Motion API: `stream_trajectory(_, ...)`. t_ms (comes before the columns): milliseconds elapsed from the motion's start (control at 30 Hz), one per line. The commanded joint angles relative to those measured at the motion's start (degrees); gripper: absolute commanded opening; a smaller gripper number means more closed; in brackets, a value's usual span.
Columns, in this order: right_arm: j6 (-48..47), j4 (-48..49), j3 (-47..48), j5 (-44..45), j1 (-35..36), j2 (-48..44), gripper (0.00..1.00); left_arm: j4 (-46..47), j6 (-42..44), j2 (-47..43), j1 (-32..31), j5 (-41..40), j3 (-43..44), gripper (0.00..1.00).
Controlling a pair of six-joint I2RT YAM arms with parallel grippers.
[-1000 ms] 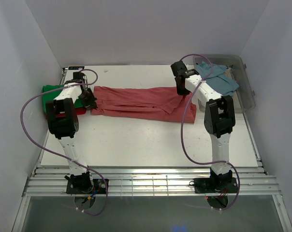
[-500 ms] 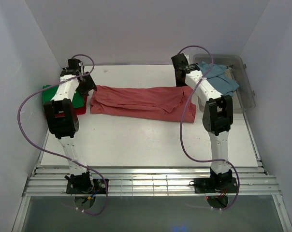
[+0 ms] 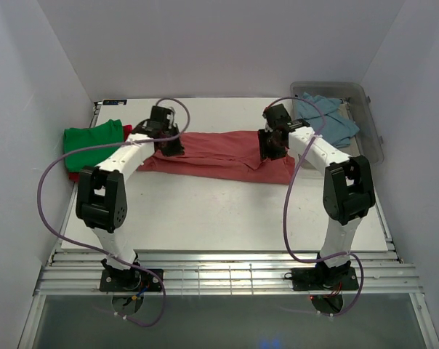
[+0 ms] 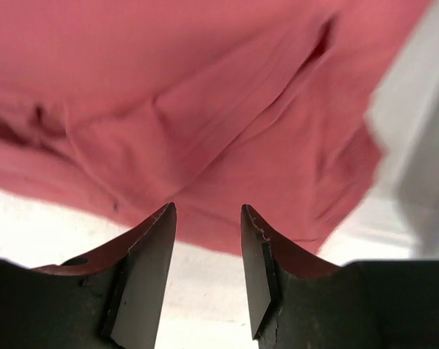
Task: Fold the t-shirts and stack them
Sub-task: Fold the tshirt
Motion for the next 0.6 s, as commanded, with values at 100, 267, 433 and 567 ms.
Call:
stream_trajectory(100,2.9,4.6,-6.7,-11.1,2.0,-0.1,0.46,7.6,-3.4,1.1,-11.7,4.0,-5.2,0.0)
stream_trajectory(267,3.9,6.2,-8.1,-11.8,2.9,0.0,0.46,10.0,-4.1,4.4,-17.5,2.6,-4.2,0.0)
stream_trajectory(433,4.3,6.7,-7.3,-11.6,3.2,1.3,0.45,10.9,-4.6,8.1,-19.2,1.8,-1.9,0.0)
stream_trajectory(567,4.4,6.7,-6.4,-11.6,3.3,2.6,0.45,11.2,-3.9,10.4,-19.4,0.4,0.0,0.0)
